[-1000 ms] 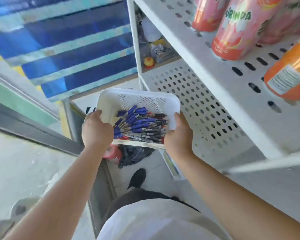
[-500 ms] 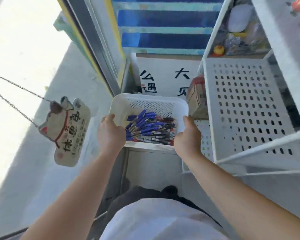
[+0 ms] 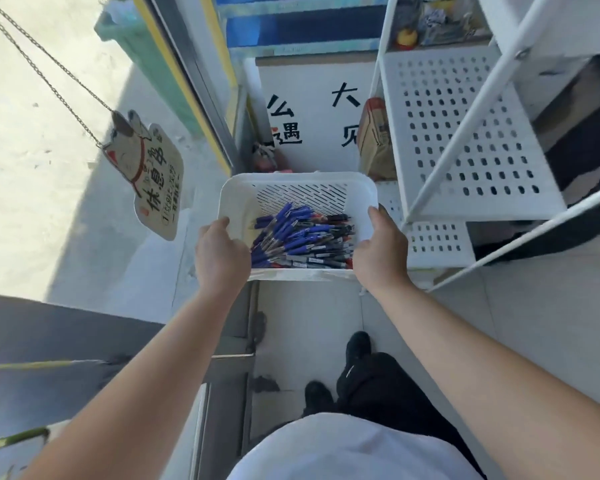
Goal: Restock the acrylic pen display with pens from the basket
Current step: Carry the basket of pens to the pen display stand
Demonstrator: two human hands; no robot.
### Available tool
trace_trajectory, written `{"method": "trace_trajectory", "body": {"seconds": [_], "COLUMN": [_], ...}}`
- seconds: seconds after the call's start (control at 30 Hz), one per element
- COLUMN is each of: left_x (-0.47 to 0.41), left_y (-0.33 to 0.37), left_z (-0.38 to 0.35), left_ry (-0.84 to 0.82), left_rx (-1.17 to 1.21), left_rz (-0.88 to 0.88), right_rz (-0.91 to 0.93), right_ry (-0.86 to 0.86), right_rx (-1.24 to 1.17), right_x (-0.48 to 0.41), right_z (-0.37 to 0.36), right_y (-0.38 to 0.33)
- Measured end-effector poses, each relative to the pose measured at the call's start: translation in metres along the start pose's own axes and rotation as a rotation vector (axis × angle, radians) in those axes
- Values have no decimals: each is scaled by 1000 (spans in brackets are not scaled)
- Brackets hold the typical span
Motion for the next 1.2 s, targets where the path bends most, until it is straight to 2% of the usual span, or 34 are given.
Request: {"method": "trace_trajectory", "body": {"seconds": [0.27,0.47,0.77,1.0,1.2], "left_x": [102,201,413,564,686], "left_y": [35,83,176,246,313], "left_z": [-13,-48,-135,-220,-290], "left_ry": [-39,-105,-406,-664,-872], "left_rx": [47,107,107,114,68], "left_rz": [-144,-287,-569,-672,-756], "right_rz": [-132,-188,-405,-617,-778], "right_ry": [89,277,607,838,971], "right_rx": [-44,-122,-148,-112,-117], "right_x": [81,155,296,395,439], "right_z": [91,179,340,439,508], "right_y": [66,144,290,397,482]}}
Point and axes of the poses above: each hand's wrist, its own x-axis away from the middle knuckle, its own z-axis out of the back of the hand, y = z × x, the point moved 6 cm from there along -x, towards the middle knuckle, and after that the axes turned 2 degrees about y, right-handed, at the moved point
